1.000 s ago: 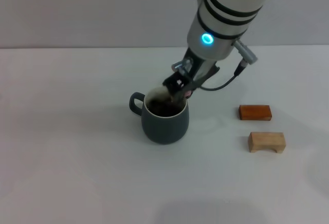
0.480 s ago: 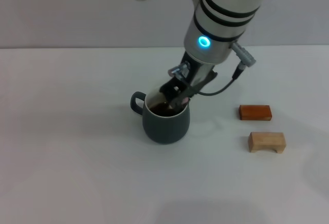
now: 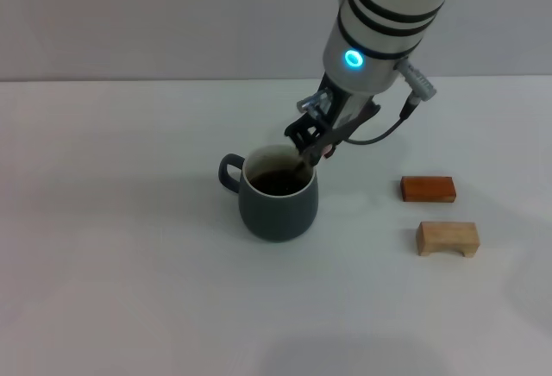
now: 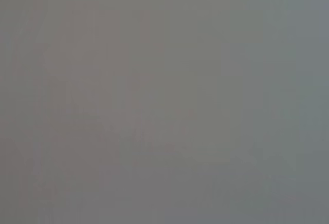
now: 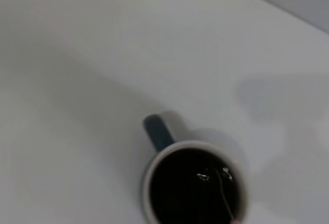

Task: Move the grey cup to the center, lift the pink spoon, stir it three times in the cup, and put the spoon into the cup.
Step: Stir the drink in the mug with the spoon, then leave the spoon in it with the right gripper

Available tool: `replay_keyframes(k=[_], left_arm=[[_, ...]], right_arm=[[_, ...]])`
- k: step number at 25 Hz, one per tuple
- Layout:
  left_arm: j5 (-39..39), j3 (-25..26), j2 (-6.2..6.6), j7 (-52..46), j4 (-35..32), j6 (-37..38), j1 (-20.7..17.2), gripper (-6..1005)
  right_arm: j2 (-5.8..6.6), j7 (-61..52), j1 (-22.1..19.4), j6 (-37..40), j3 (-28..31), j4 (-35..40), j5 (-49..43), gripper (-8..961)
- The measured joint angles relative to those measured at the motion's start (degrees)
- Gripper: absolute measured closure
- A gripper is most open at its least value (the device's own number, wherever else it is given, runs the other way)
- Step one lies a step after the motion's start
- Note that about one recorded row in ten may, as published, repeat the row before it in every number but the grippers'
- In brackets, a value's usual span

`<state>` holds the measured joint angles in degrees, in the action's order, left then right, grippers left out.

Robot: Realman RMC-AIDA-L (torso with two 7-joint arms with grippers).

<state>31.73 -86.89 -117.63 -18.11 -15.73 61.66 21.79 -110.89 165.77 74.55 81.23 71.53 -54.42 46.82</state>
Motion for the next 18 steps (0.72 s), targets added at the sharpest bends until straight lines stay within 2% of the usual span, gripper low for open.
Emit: replay_keyframes(k=[11, 15, 18], left_arm=[[0.0, -0.08, 0.06, 0.0, 0.06, 0.07, -0.16, 986], [-0.01, -0.29, 0.12, 0.11, 0.09, 0.39, -0.2, 986], [-0.04, -0.33, 0.12, 0.35, 0.31, 1.55, -0.43, 986]], right_arm=[[-0.92, 0.01, 0.48, -0.28, -2.51, 0.01, 0.06, 823], [-2.38, -0.03, 0.51, -1.13, -3.49, -0.13, -6.24, 823], [-3.01, -0.05, 0.43, -2.71, -4.8, 0.66, -9.17, 823]])
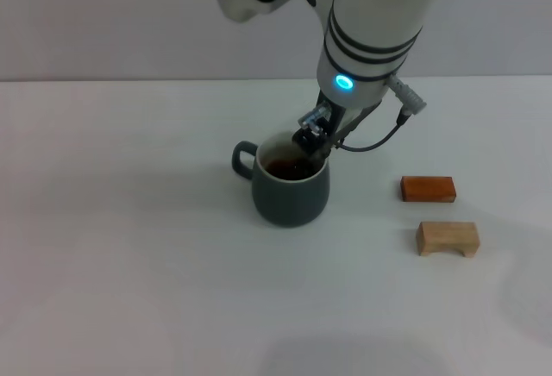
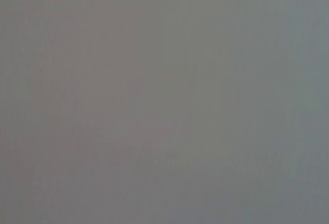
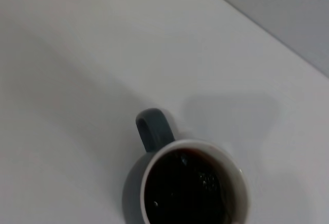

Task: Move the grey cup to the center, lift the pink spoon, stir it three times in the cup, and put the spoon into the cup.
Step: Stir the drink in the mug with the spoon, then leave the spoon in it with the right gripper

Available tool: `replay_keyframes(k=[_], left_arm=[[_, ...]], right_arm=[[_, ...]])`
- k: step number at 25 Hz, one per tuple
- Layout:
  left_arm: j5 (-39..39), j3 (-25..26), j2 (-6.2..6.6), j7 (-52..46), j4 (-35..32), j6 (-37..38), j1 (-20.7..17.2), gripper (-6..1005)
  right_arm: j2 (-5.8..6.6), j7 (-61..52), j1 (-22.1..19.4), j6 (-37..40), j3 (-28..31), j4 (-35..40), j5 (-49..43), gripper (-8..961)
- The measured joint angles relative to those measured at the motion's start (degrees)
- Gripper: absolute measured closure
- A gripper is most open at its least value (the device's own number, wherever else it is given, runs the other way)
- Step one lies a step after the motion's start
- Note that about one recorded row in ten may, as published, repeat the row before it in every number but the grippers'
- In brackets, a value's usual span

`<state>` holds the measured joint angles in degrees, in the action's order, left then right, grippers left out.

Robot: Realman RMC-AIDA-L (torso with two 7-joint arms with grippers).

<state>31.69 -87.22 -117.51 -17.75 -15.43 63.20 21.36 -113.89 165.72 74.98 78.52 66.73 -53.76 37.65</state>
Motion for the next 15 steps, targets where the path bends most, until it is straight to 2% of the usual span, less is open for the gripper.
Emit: replay_keyframes(k=[3, 5, 7, 11, 15], left_arm=[[-0.82, -0.13, -0.01, -0.3, 1.01, 1.82, -0.19, 986], [-1.34, -0.15, -0.01, -0.35, 1.33, 2.96, -0.36, 986], [-1.42, -0.15, -0.01, -0.36, 1.37, 3.17, -0.42, 986], [-2.06, -0.15, 0.03, -0.36, 1.46, 4.17, -0.57, 986], [-2.23, -0.21, 0.03, -0.36, 1.46, 4.52, -0.68, 986]], right_arm=[[-0.53, -0.03, -0.25, -2.55, -1.84, 1.62, -0.73, 823], [-1.37, -0.03, -0.61, -3.94, -2.11, 3.09, -0.78, 823], [-1.89, -0.03, -0.95, -4.77, -2.35, 3.19, -1.1, 763], [-2.03, -0.06, -1.42, -5.78, -2.83, 2.76, -1.26, 642], [-2.04, -0.08, -2.36, -6.33, -2.92, 0.58, -2.22, 643]])
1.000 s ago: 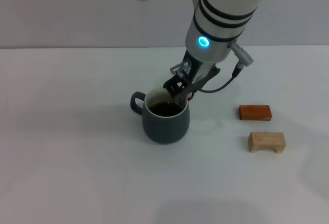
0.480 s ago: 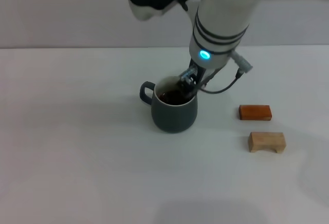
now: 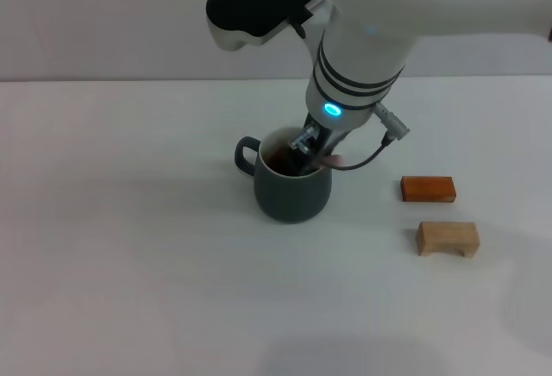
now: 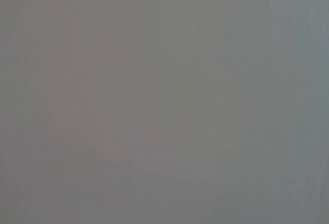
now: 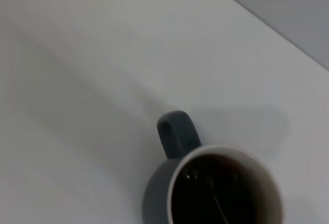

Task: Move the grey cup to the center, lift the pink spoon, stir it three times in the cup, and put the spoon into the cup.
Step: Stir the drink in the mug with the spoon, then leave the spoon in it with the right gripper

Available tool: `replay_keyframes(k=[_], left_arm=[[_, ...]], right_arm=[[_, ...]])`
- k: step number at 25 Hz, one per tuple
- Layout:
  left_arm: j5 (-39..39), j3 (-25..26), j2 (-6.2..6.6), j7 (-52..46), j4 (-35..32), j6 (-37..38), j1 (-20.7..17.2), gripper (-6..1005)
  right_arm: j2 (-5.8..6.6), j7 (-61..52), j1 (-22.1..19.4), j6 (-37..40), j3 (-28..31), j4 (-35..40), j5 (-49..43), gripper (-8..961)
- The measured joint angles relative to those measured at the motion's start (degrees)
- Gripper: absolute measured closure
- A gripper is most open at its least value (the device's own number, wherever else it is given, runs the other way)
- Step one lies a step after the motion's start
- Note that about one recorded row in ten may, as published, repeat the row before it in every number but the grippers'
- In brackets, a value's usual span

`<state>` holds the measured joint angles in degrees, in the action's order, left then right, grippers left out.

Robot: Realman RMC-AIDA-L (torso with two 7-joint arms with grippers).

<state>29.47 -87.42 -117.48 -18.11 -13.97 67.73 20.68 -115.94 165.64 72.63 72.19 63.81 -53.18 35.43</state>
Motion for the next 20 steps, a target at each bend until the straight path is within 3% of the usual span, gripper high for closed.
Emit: replay_keyframes(k=[14, 20], left_arm=[[-0.64, 0.38, 0.06, 0.19, -0.04, -0.99, 0.89, 986], [-0.47, 0.8, 0.56, 0.08, -0.17, -3.43, 0.96, 986]], right_arm=[[0.29, -0.05, -0.95, 0.12, -0.34, -8.65, -6.24, 646], [0.39, -0.12, -5.78, 0.54, -0.18, -15.33, -13.1, 647]])
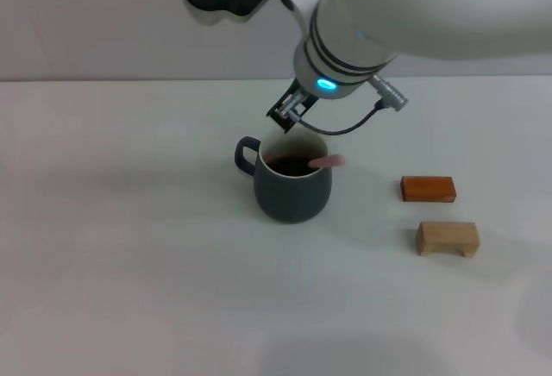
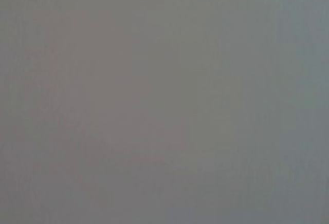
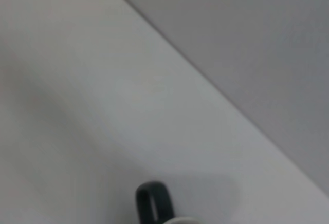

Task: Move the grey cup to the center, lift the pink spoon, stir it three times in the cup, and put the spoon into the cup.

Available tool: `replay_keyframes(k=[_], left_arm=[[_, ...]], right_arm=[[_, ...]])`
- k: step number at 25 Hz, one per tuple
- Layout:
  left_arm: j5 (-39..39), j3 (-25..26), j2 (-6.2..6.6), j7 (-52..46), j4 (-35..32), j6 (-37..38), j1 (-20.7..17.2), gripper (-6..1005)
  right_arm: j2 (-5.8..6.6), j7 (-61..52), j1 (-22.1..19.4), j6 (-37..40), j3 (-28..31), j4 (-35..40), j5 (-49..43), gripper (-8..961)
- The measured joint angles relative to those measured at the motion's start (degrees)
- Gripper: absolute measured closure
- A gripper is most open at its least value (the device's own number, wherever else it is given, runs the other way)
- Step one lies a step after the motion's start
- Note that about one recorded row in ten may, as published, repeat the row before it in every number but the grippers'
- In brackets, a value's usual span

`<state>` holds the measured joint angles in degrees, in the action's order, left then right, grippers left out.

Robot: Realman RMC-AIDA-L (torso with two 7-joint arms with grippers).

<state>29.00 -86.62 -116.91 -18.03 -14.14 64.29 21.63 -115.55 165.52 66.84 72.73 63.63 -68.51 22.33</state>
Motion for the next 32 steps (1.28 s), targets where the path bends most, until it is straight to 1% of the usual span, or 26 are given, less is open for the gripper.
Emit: replay_keyframes(k=[1, 2, 3, 5, 6, 9, 10, 12, 13, 15, 16, 17, 18, 19, 20, 22, 23, 25, 26, 28, 29, 30, 32], left_arm=[[0.1, 0.02, 0.14, -0.02, -0.11, -0.67, 0.0, 986], [0.24, 0.1, 0.29, -0.03, -0.24, -1.78, 0.04, 986], [0.24, 0.1, 0.29, -0.03, -0.24, -1.78, 0.04, 986], [0.26, 0.39, 0.34, -0.04, -0.32, -2.76, 0.12, 986], [0.22, 1.0, 0.4, -0.04, -0.36, -3.49, 0.22, 986], [-0.05, 2.09, 0.48, -0.05, -0.44, -4.52, 0.33, 986], [-0.1, 2.35, 0.55, -0.06, -0.5, -5.22, 0.36, 986], [-0.11, 2.43, 0.65, -0.07, -0.57, -6.02, 0.4, 986], [-0.12, 2.46, 0.74, -0.07, -0.59, -6.86, 0.48, 986], [-0.14, 2.48, 0.89, -0.07, -0.62, -8.54, 0.82, 986], [-0.14, 2.49, 0.91, -0.02, -0.62, -9.07, 0.93, 986], [-0.12, 2.49, 0.96, 0.11, -0.62, -9.92, 1.12, 985], [-0.09, 2.5, 1.01, 0.27, -0.62, -10.33, 1.22, 985], [-0.04, 2.57, 1.03, 0.39, -0.6, -10.6, 1.28, 985], [-0.01, 2.94, 1.06, 0.46, -0.55, -10.75, 1.32, 985], [-0.07, 3.23, 1.12, 0.38, -0.62, -10.98, 1.17, 985], [-0.07, 3.23, 1.12, 0.38, -0.62, -10.98, 1.17, 985], [-0.12, 3.23, 1.25, 0.16, -0.66, -11.46, 1.02, 985], [-0.14, 3.24, 1.33, 0.15, -0.67, -11.66, 0.97, 985], [-0.15, 3.23, 1.4, 0.16, -0.67, -11.95, 0.93, 985], [-0.15, 3.23, 1.42, 0.23, -0.67, -12.0, 0.93, 985], [-0.17, 3.23, 1.42, 0.32, -0.67, -12.02, 0.94, 985], [-0.19, 3.22, 1.43, 0.49, -0.67, -12.03, 1.06, 985]], right_arm=[[-0.03, -0.02, -1.2, -0.07, 0.03, -1.42, -1.43, 647], [-0.08, -0.03, -4.22, -0.2, 0.04, -4.75, -4.5, 647], [-0.08, -0.03, -4.22, -0.2, 0.04, -4.75, -4.5, 647], [-0.12, -0.03, -6.96, -0.71, 0.02, -8.1, -7.65, 647], [-0.3, -0.03, -9.72, -1.47, -0.42, -11.42, -11.81, 647], [-0.54, -0.03, -11.8, -2.29, -1.03, -13.77, -15.74, 647], [-0.67, -0.03, -13.88, -3.1, -1.8, -15.9, -19.45, 647], [-0.66, -0.03, -16.25, -4.28, -2.12, -18.26, -22.34, 647], [-0.66, -0.03, -16.25, -4.28, -2.12, -18.26, -22.34, 647], [-0.61, -0.03, -19.62, -6.2, -2.01, -21.23, -25.14, 647], [-0.62, -0.04, -22.03, -7.79, -1.87, -23.14, -27.14, 646], [-1.3, -0.06, -27.27, -11.51, -1.76, -26.3, -31.62, 646], [-1.3, -0.06, -27.27, -11.51, -1.76, -26.3, -31.62, 646], [-1.95, -0.06, -30.45, -14.13, -1.76, -27.88, -34.85, 646], [-3.13, -0.12, -36.19, -19.25, -2.06, -30.18, -40.91, 646], [-3.51, -0.26, -40.83, -24.34, -2.37, -31.51, -44.43, 646], [-3.51, -0.26, -40.83, -24.34, -2.37, -31.51, -44.43, 646], [-3.55, -0.94, -44.16, -28.67, -2.01, -31.94, -44.77, 646], [-3.46, -2.76, -47.12, -32.65, -0.93, -31.61, -44.86, 646], [-3.43, -4.04, -49.39, -35.69, 0.11, -30.94, -45.07, 647], [-3.43, -4.04, -49.39, -35.69, 0.11, -30.94, -45.07, 647], [-3.44, -4.4, -51.76, -39.04, 1.16, -30.16, -45.08, 647], [-3.45, -4.43, -53.85, -41.83, 1.66, -29.77, -44.95, 647]])
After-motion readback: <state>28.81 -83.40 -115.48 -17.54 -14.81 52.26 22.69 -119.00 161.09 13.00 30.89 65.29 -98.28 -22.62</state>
